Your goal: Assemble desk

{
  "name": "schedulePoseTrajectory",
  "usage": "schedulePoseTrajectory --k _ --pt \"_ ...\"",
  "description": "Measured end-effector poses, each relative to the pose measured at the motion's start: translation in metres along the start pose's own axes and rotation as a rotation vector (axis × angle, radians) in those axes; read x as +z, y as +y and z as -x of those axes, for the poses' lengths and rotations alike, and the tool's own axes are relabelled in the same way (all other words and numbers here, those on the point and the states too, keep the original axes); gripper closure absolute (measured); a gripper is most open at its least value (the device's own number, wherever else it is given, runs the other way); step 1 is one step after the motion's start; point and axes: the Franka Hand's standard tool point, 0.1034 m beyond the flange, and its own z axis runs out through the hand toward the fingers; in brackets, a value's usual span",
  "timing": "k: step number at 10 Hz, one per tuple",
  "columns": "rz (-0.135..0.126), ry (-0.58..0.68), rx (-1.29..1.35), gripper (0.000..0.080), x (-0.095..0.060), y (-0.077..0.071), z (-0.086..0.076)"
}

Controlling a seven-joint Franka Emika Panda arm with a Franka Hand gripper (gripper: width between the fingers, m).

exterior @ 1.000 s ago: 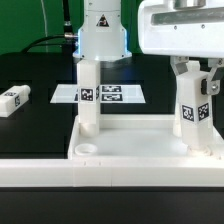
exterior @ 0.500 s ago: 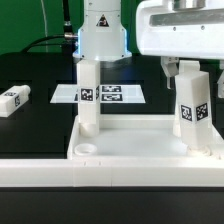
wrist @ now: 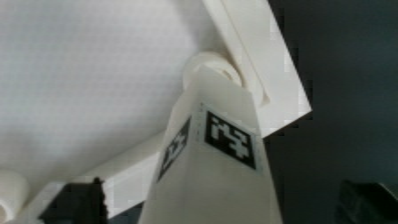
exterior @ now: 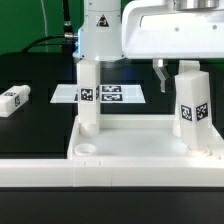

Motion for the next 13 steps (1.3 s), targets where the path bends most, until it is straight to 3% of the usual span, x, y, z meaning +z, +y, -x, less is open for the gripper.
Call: schedulePoseTrajectory --k 6,9,10,11,12,13 --pt "0.007 0.002 -0.490 0.0150 -0.0006 0.0022 -0.0019" --pt "0.007 0.002 -0.527 0.0177 -0.0002 0.0027 -0.0020" --pt "0.007 0.001 -0.527 0.0348 -0.0001 0.0031 -0.0021" --pt "0.006 0.001 -0.515 0.0348 0.0000 0.0027 -0.0018" --pt "0.006 0.001 -0.501 0.0510 0.0004 0.0032 -0.0018" --pt "0.007 0.000 -0.501 0.0510 0.0005 0.0032 -0.0017"
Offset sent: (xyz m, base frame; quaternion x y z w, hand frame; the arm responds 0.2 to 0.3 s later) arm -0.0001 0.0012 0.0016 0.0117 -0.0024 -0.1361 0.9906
